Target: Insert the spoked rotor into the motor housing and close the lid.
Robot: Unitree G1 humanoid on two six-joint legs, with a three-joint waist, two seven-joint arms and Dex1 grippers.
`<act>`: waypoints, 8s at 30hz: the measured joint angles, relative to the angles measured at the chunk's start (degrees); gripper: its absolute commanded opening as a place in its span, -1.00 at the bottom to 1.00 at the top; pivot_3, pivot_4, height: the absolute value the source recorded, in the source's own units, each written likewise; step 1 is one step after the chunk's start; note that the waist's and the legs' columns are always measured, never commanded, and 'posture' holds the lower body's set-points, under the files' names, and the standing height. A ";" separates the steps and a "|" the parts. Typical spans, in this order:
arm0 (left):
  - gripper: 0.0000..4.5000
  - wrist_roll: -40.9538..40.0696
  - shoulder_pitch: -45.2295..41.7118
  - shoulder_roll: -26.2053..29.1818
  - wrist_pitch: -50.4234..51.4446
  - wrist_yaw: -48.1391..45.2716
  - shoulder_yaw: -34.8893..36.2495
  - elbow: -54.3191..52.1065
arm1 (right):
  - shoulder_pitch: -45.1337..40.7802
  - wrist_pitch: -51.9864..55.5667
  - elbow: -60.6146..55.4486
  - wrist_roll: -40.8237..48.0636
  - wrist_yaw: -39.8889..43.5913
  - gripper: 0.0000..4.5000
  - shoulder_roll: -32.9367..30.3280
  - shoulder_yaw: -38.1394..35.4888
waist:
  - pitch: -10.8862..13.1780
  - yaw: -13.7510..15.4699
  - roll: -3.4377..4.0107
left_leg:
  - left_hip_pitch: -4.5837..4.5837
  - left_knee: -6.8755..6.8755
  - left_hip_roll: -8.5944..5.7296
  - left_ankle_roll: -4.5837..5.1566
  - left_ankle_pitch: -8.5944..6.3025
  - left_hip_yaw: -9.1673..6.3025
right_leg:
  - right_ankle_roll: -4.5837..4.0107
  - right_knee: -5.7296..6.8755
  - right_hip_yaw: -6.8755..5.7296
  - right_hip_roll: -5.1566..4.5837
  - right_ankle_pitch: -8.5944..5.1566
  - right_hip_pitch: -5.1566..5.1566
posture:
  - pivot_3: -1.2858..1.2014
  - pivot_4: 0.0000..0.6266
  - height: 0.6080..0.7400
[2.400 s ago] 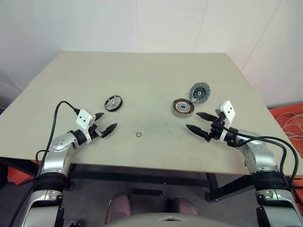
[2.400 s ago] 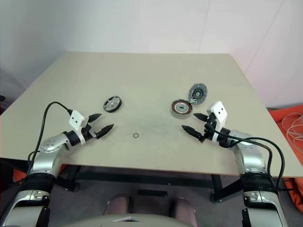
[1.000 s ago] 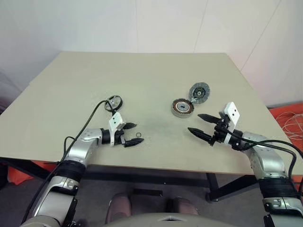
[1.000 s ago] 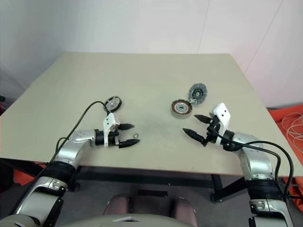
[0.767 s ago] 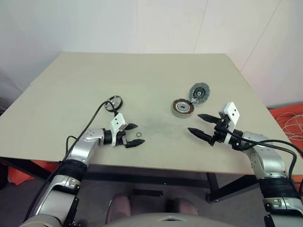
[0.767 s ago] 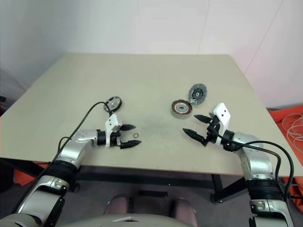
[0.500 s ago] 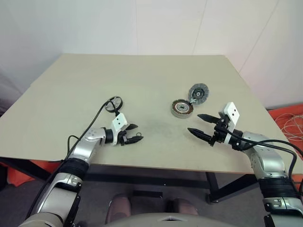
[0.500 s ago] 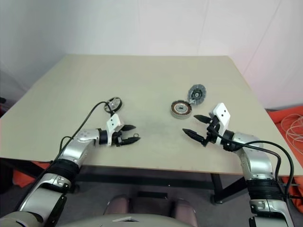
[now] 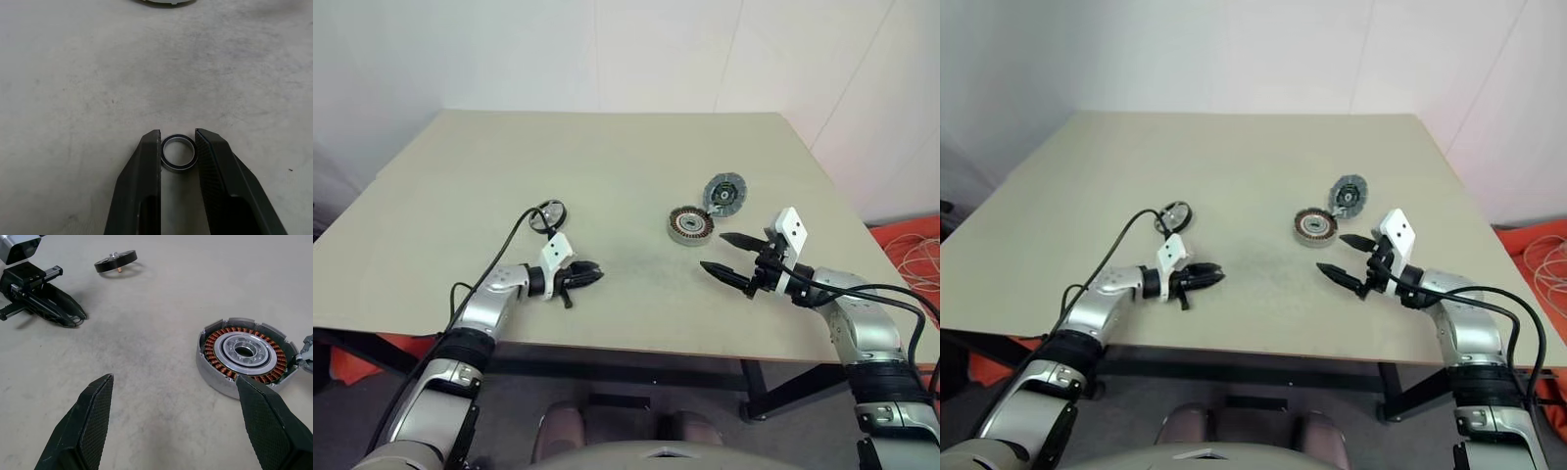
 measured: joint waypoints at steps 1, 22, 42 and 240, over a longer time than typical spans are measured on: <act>-0.69 -0.60 0.41 0.08 0.91 -0.08 0.32 -0.67 | -0.02 0.00 0.01 -0.01 0.00 1.00 0.00 0.02 | 0.00 -0.06 0.00 | 0.00 -0.01 0.00 0.00 0.00 0.00 | 0.00 0.00 0.00 0.00 0.00 -0.02 | 0.03 -1.00 1.00; -0.69 -4.91 6.79 10.16 9.17 9.86 14.10 -8.25 | -0.69 -0.77 0.90 -0.57 0.00 1.00 0.08 1.45 | 0.01 -0.23 -0.01 | -0.01 -0.02 0.01 -0.05 0.03 0.01 | 0.00 0.03 0.02 0.02 0.00 -0.16 | 0.03 -1.00 1.00; 0.77 -6.44 6.08 7.31 17.00 14.32 14.57 -9.77 | -1.16 -1.57 2.33 -0.71 0.06 1.00 0.07 1.65 | 0.05 -0.23 -0.10 | -0.05 -0.03 0.01 -0.05 0.03 0.00 | 0.00 0.01 0.01 0.02 0.00 -0.19 | 0.03 -1.00 1.00; -0.98 -4.65 7.27 6.23 21.89 21.33 12.69 -13.69 | -6.85 12.51 -7.80 -0.93 8.64 1.00 -3.72 3.57 | 0.06 0.16 -0.60 | 0.03 0.31 0.08 -0.29 0.17 -0.14 | -0.29 0.65 0.06 0.12 -0.16 -0.24 | 0.03 -1.00 1.00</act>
